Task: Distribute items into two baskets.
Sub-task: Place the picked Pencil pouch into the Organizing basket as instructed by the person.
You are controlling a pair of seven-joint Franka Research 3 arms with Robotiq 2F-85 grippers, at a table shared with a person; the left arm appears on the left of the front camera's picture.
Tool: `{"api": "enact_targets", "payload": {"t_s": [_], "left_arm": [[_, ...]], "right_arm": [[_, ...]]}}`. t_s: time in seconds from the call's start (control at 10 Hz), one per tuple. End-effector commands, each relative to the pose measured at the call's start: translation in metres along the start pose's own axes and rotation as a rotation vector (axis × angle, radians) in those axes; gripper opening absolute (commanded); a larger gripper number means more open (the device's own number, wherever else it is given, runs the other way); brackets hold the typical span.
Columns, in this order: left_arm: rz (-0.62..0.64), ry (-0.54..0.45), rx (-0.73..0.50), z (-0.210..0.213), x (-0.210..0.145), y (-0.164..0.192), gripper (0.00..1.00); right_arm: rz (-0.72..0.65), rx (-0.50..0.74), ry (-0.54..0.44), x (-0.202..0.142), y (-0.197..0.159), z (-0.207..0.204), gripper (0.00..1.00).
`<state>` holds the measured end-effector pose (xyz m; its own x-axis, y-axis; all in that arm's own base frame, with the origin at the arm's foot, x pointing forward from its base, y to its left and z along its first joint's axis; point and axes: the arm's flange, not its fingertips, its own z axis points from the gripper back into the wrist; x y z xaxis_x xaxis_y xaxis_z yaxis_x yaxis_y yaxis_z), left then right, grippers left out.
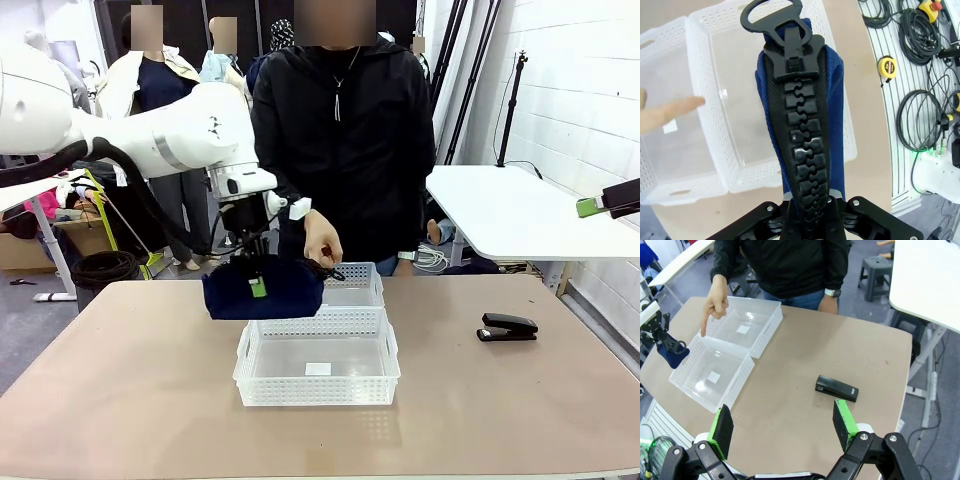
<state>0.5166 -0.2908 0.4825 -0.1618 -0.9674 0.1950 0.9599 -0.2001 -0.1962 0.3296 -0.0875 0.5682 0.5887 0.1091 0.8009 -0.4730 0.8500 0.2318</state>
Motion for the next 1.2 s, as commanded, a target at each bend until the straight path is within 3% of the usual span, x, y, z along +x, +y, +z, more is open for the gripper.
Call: {"api": "enact_targets", "payload": {"t_s": [0.0,0.4,1.1], "left_arm": [[0.024,0.028,0.027,-0.007,0.019,-0.001,0.0],[0.052,0.042,0.01,-0.038,0.052,0.005,0.0],[0.061,0.052,0.006,-0.082,0.073,0.027,0.0]], "right_arm": [[-0.003,0.01,0.0,0.0,0.0,-0.002,1.0],[-0.003,0.01,0.0,0.0,0.0,-0.002,1.0],[-0.003,0.01,0.0,0.0,0.0,-0.002,1.0]]}}
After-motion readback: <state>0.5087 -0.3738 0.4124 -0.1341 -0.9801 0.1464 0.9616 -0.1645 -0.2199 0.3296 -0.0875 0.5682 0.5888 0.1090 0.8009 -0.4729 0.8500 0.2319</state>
